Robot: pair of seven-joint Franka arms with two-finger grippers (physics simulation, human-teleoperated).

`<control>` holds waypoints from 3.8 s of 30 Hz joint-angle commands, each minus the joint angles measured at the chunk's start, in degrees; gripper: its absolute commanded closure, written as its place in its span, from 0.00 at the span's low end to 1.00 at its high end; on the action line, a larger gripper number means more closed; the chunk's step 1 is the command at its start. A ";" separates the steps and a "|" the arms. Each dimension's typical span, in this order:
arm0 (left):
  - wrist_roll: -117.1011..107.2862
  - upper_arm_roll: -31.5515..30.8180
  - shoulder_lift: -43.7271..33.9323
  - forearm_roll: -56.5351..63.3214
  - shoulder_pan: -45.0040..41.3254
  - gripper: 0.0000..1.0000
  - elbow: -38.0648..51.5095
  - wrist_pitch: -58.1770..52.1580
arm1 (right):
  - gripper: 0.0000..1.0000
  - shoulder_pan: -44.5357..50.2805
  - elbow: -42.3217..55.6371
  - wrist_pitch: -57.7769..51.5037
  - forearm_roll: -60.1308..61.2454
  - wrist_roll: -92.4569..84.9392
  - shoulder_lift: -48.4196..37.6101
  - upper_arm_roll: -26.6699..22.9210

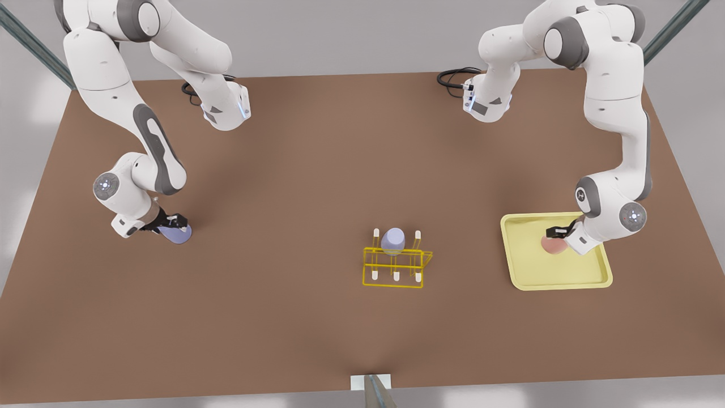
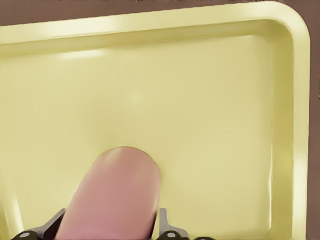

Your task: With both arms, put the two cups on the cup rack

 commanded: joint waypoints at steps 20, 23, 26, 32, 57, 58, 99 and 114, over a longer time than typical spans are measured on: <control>-5.79 -2.89 -5.80 -0.46 -3.40 0.16 1.70 -10.56 | 0.18 0.53 -0.51 0.21 -0.08 -4.55 -0.56 0.15; -9.91 -5.97 -5.10 -5.29 -4.81 0.15 10.22 -17.24 | 0.18 0.53 0.28 -1.11 -0.08 -4.90 -0.73 0.15; -26.44 -14.05 -3.44 -4.77 -6.39 0.15 17.60 -17.06 | 0.18 0.62 1.16 -2.52 -0.26 -4.90 -0.82 0.41; -37.78 -17.31 8.78 -4.94 -8.50 0.15 36.33 -17.24 | 0.18 1.59 10.56 -14.74 0.18 -4.28 -1.26 9.28; -56.68 -21.44 18.63 -5.65 -19.40 0.14 48.81 -19.08 | 0.18 28.74 58.90 -23.88 24.26 27.53 22.82 16.75; -56.68 -21.44 18.72 -5.47 -19.66 0.13 48.81 -19.08 | 0.18 28.83 59.60 -23.88 25.75 27.53 23.52 17.02; -23.37 -12.83 -18.20 4.64 -14.65 0.00 20.16 -43.25 | 0.00 34.02 71.56 -18.08 28.13 27.27 35.04 18.17; -23.37 -12.83 -18.20 1.91 -13.42 0.00 24.20 -45.89 | 0.00 15.73 58.47 -69.85 -7.55 15.58 -1.34 2.26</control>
